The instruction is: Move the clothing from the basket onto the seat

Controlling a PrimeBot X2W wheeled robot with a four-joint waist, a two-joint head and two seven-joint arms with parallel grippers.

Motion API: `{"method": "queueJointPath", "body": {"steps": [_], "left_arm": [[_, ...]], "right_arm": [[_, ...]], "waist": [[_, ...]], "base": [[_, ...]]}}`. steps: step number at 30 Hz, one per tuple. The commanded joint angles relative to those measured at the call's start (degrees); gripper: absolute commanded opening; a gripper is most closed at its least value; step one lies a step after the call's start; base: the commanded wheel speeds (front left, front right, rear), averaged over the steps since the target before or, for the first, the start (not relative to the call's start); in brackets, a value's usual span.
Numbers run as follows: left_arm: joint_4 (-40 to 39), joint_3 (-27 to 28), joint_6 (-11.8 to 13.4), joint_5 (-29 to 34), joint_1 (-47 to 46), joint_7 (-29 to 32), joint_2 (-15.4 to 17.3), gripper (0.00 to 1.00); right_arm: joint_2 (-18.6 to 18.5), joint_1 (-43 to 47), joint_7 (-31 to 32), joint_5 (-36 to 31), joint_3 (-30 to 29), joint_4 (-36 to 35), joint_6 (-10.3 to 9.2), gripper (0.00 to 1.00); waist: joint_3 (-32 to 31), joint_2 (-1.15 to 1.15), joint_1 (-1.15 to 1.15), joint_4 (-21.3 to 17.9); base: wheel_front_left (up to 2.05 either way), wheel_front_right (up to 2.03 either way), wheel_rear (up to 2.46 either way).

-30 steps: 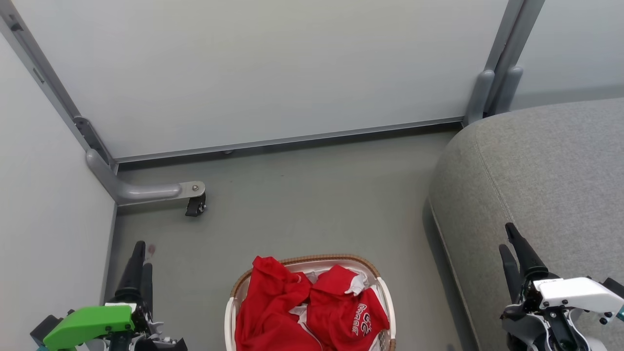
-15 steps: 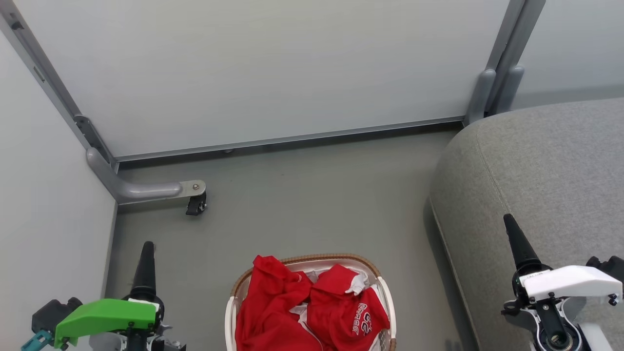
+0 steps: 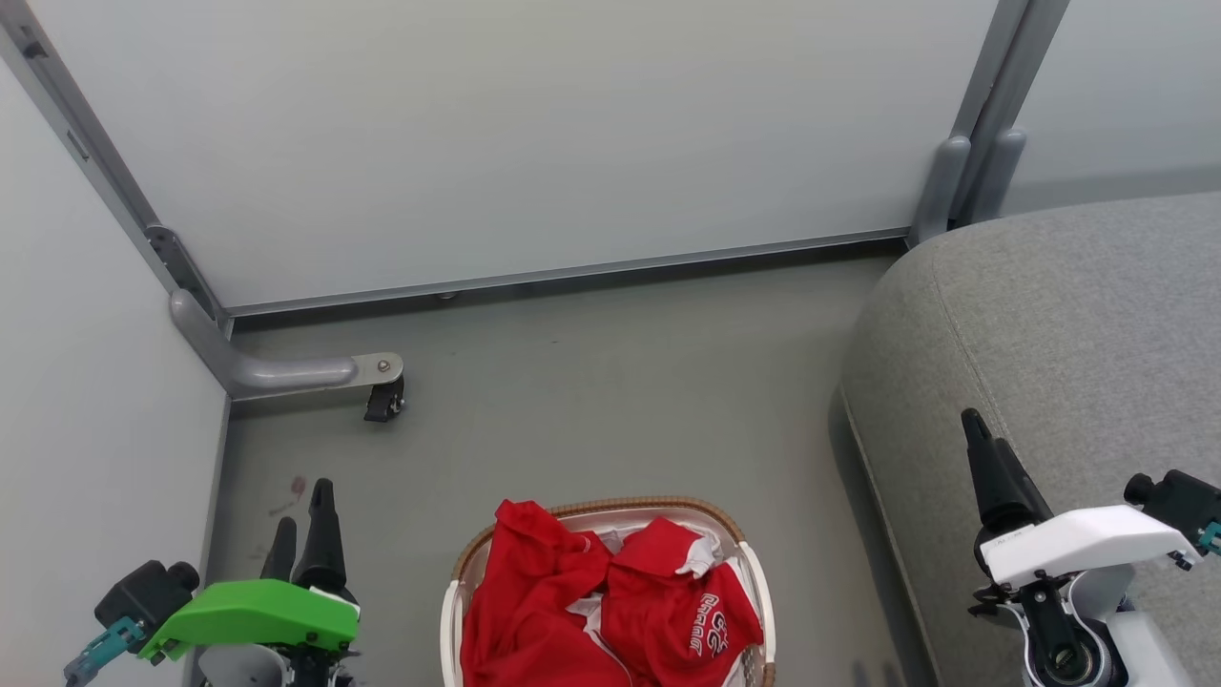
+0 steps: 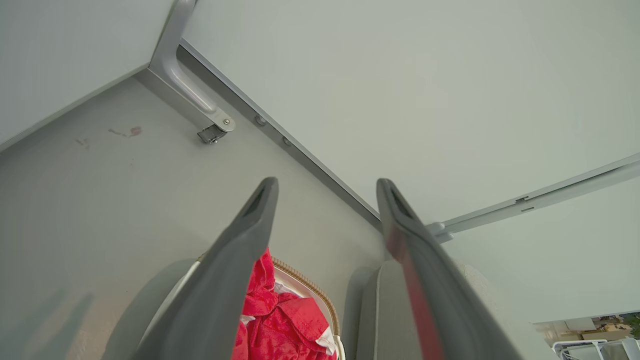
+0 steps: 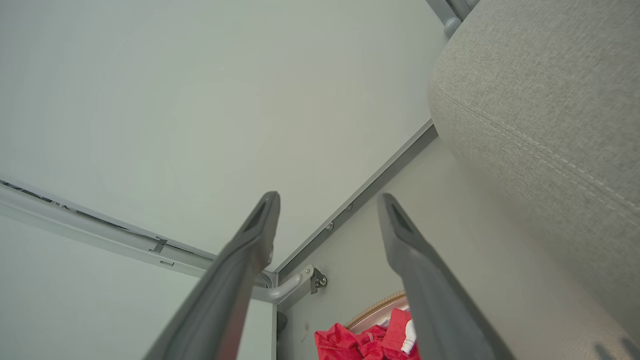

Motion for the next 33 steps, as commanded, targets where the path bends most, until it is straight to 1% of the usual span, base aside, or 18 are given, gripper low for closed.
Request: {"method": "queueJointPath", "body": {"steps": [1, 8, 19, 21, 33], "left_arm": [[-0.5, -0.4, 0.4, 2.5, -1.9, -0.7, 0.7, 1.00], [-0.2, -1.6, 1.7, 8.7, -1.8, -2.2, 0.9, 1.00], [0.7, -2.8, 2.7, 16.5, -1.8, -4.2, 1.4, 1.00], [0.9, -3.2, 2.9, 18.8, -1.8, -4.7, 1.5, 1.00], [-0.2, -4.6, 3.9, 26.5, -1.4, -6.6, 1.7, 1.00]], "right_arm": [[-0.7, -1.5, -0.8, -2.2, 0.2, -0.5, 0.02, 1.00], [-0.9, -1.9, -2.3, -8.4, 0.7, -0.4, 0.02, 1.00], [-1.1, -2.2, -4.3, -16.1, 0.7, 0.2, 0.02, 1.00], [-1.3, -2.4, -4.8, -18.2, 1.1, 0.3, 0.03, 1.00], [-1.6, -2.9, -6.7, -25.5, 2.0, 0.6, 0.03, 1.00]], "waist": [[0.0, 0.00, 0.00, 0.0], [0.1, 0.00, 0.00, 0.0], [0.2, 0.00, 0.00, 0.0], [0.1, 0.00, 0.00, 0.0], [0.1, 0.00, 0.00, -0.1]], "base": [[0.00, 0.00, 0.00], [0.00, 0.00, 0.00], [0.00, 0.00, 0.00], [0.00, 0.00, 0.00], [0.00, 0.00, 0.00]]}}
